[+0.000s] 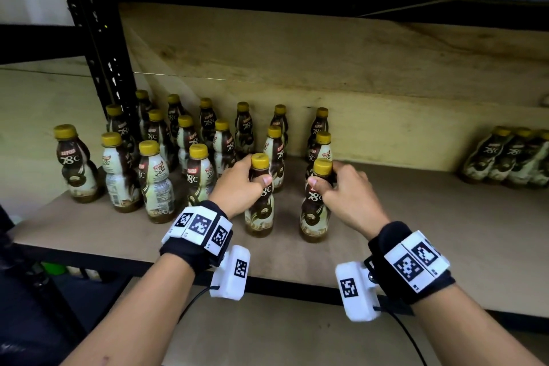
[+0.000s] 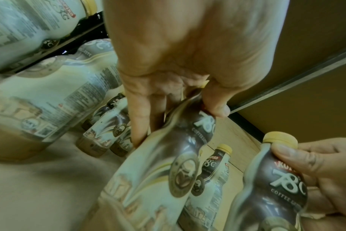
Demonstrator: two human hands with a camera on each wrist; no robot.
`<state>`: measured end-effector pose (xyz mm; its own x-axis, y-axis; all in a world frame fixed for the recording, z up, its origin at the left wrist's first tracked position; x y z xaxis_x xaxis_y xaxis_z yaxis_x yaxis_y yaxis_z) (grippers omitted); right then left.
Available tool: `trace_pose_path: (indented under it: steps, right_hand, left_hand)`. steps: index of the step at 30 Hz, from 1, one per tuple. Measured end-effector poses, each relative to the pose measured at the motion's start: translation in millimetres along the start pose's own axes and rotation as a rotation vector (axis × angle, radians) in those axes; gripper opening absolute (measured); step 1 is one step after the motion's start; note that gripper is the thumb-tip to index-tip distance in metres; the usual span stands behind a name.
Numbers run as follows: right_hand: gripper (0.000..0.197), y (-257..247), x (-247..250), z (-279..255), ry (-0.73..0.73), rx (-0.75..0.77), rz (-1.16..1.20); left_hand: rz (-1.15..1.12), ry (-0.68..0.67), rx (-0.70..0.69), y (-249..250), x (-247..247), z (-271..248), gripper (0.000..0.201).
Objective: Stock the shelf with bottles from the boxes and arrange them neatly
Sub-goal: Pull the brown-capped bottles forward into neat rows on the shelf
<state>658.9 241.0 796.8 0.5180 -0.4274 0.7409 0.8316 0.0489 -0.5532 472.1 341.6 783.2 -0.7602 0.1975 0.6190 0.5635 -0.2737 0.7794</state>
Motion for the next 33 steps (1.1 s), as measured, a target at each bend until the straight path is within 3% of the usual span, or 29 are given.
trace_pose_path:
  steps: [8, 12, 17, 24, 29, 33]
  right_hand:
    - [0.028, -5.6, 3.4, 0.6, -0.008, -0.042, 0.070]
    - [0.063, -13.9, 22.7, 4.6, 0.055, -0.055, 0.268]
    - [0.045, -3.0, 60.9, 9.7, 0.229, -0.103, 0.273]
    - [0.039, 88.1, 118.0, -7.4, 0.299, -0.258, 0.077]
    - [0.025, 178.7, 172.6, -9.0, 0.255, -0.354, -0.023]
    - [0.012, 254.6, 221.1, 4.0, 0.229, -0.357, -0.092]
  left_hand:
    - [-0.108, -0.172, -0.032, 3.1, 11.7, 1.2, 0.051]
    - [-0.032, -0.147, -0.094, 32.2, 25.7, 9.4, 0.055]
    - [0.073, -0.126, -0.322, 107.3, 23.6, 17.3, 0.039]
    - [0.040, -0.266, -0.416, 204.2, -84.6, 26.9, 0.027]
    - [0.062, -0.391, -0.317, 240.5, -202.4, 49.7, 0.022]
    - [0.055, -0.409, -0.225, 263.0, -287.4, 82.8, 0.020]
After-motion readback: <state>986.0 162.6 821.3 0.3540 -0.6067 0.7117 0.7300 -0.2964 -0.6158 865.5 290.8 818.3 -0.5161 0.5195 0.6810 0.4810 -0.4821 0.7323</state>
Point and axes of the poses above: each hand's wrist, its own z-axis towards the middle knuckle, its own x-axis out of the back of the hand, y = z × x, the point moved 3 cm from there along z, towards the middle knuckle, and after that the axes turned 11 degrees about x, right-handed, at the moved point
